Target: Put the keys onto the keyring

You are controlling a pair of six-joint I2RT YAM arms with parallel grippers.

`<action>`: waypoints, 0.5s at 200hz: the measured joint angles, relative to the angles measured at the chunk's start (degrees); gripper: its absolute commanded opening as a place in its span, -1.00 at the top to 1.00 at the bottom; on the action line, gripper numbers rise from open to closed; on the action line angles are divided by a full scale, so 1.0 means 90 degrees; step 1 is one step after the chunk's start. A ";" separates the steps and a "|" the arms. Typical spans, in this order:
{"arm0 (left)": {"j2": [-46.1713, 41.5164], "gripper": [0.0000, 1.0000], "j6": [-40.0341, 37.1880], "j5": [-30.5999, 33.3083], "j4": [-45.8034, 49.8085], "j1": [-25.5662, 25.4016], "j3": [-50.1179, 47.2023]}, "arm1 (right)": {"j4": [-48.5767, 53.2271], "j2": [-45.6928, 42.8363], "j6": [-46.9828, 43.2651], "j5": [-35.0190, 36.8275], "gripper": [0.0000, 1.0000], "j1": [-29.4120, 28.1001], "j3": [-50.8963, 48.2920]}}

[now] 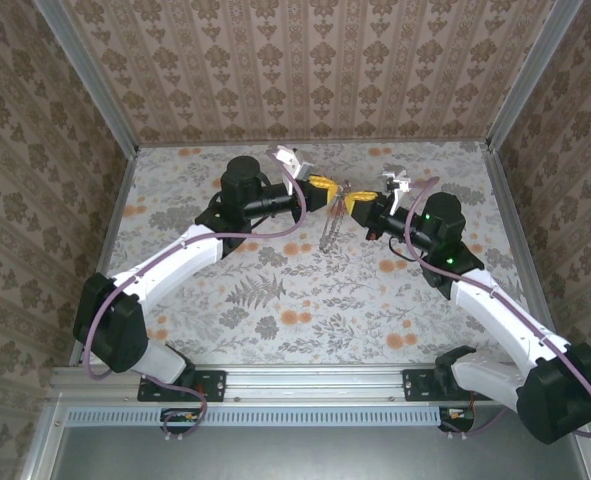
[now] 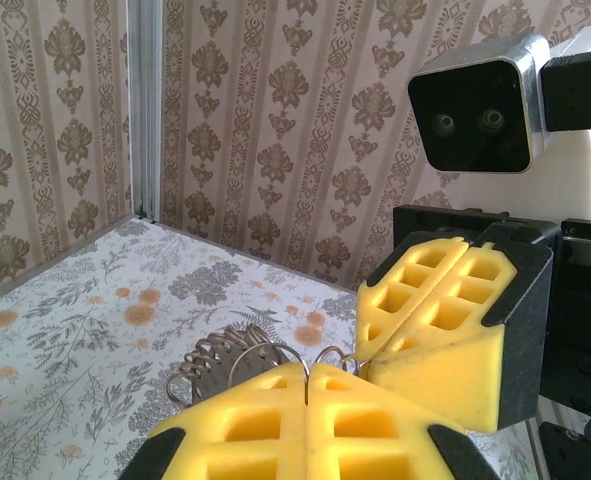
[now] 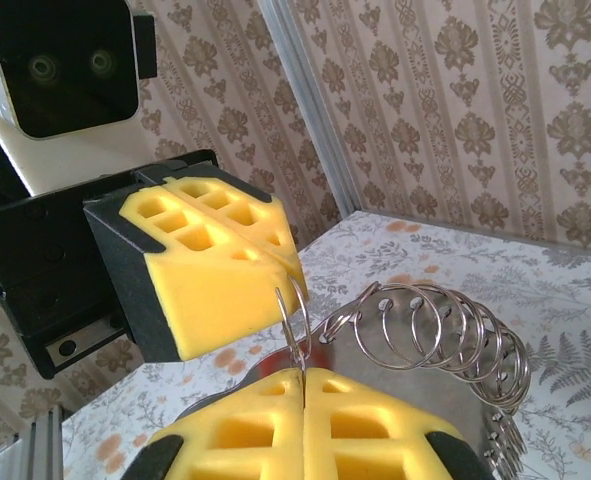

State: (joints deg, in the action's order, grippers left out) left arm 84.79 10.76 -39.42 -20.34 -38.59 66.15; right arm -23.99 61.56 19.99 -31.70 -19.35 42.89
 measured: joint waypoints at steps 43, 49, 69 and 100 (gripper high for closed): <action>0.0015 1.00 0.0187 0.0029 -0.0306 0.0000 -0.0134 | -0.0002 -0.0012 0.0053 0.0097 1.00 0.0005 0.0000; 0.0027 1.00 0.0233 0.0029 -0.0357 0.0000 -0.0146 | -0.0007 -0.0007 0.0090 0.0092 1.00 0.0005 0.0000; 0.0083 1.00 0.0379 0.0034 -0.0495 0.0005 -0.0177 | -0.0024 0.0039 0.0148 0.0034 1.00 0.0015 0.0000; 0.0168 1.00 0.0529 0.0056 -0.0563 0.0005 -0.0182 | -0.0032 0.0170 0.0219 -0.0053 1.00 0.0034 0.0002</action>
State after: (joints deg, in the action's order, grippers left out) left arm 86.30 15.53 -38.92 -25.41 -38.54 64.51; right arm -24.27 63.09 21.96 -32.18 -19.05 42.92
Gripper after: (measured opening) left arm 0.043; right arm 0.065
